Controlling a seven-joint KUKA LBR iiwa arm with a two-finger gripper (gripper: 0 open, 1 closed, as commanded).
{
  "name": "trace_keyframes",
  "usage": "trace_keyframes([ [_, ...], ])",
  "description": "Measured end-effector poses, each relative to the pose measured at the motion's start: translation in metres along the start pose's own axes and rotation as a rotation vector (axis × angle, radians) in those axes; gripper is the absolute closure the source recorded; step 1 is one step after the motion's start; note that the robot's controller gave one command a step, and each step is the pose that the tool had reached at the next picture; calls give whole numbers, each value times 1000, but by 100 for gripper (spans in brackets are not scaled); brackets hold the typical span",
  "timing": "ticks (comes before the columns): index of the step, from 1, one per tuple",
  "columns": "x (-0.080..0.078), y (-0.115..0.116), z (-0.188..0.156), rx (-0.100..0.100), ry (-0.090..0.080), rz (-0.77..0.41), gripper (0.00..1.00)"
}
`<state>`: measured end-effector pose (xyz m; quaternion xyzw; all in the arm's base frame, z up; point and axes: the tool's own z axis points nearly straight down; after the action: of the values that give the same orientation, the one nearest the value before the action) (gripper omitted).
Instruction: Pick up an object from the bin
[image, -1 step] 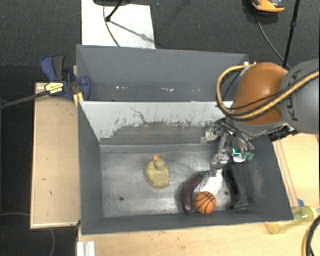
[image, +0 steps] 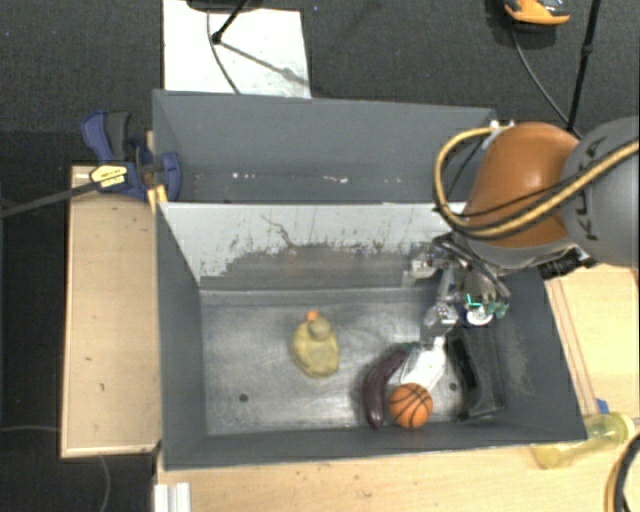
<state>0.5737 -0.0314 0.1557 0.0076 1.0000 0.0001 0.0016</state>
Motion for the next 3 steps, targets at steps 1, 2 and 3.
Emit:
trace_keyframes([
  [1, 33, 4, 25, 0, -4, -104, 0],
  [2, 60, -18, 69, 0, -4, -361, 100],
  [3, 60, -18, 69, 0, -4, -361, 100],
])
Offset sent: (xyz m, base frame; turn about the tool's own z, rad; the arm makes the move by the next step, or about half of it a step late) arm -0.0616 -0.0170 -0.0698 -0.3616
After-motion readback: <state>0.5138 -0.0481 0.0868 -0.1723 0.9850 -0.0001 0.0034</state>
